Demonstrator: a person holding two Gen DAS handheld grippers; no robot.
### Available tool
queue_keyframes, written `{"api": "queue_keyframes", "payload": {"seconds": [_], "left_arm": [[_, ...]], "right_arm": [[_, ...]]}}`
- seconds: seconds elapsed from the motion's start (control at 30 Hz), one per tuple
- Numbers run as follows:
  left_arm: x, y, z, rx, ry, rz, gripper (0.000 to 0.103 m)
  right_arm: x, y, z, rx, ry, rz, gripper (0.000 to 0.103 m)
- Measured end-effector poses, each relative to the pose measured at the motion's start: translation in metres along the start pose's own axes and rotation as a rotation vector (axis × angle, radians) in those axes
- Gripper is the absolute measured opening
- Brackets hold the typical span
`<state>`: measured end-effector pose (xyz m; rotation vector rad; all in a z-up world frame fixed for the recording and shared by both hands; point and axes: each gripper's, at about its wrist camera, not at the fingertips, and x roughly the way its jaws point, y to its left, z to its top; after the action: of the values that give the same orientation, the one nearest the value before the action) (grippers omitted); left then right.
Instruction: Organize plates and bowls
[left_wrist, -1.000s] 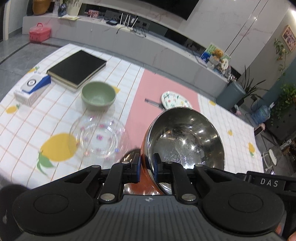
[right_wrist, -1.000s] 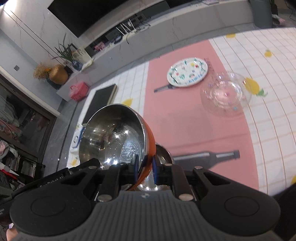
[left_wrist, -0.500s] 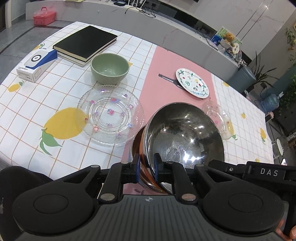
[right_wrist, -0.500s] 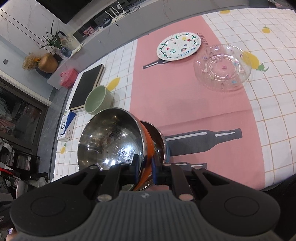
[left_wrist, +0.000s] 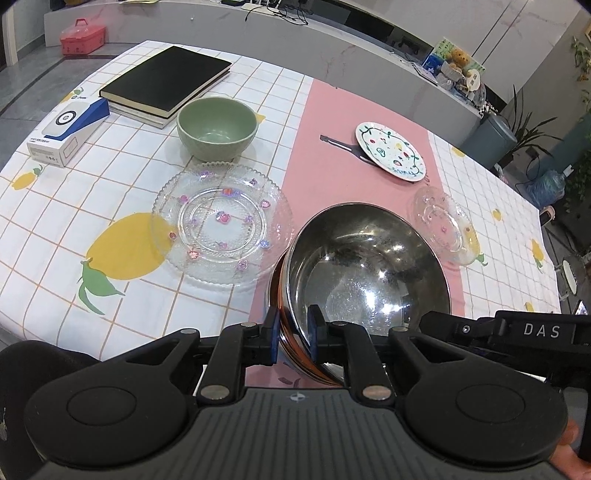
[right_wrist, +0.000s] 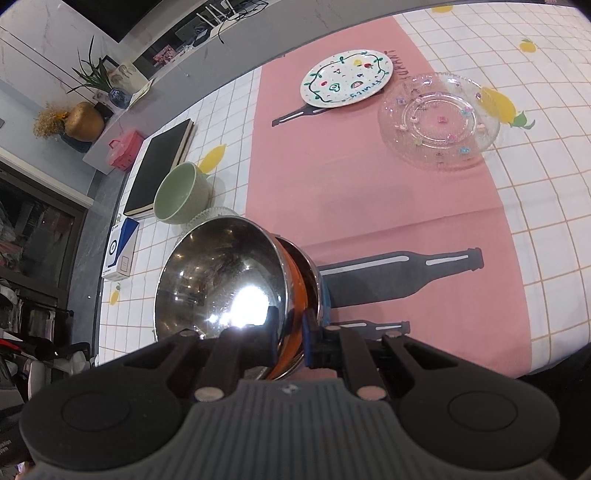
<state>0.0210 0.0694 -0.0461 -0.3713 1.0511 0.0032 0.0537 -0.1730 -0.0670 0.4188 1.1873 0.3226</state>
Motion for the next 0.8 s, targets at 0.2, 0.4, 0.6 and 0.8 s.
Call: {"api": "queue_keyframes", "payload": {"seconds": [0.2, 0.4, 0.6, 0.8], "left_arm": [[0.003, -0.003, 0.0, 0.02, 0.004, 0.017, 0.017], [0.006, -0.003, 0.001, 0.022, 0.009, 0.022, 0.018], [0.009, -0.004, 0.0, 0.028, 0.012, 0.029, 0.019], [0.009, -0.005, -0.002, 0.051, 0.005, 0.037, 0.019]], "right_arm": [[0.005, -0.001, 0.001, -0.002, 0.008, -0.009, 0.011], [0.007, 0.0, 0.0, -0.015, 0.004, -0.018, 0.011], [0.011, -0.001, -0.001, -0.016, 0.01, -0.025, 0.012], [0.012, 0.0, -0.003, -0.034, 0.004, -0.032, 0.012]]}}
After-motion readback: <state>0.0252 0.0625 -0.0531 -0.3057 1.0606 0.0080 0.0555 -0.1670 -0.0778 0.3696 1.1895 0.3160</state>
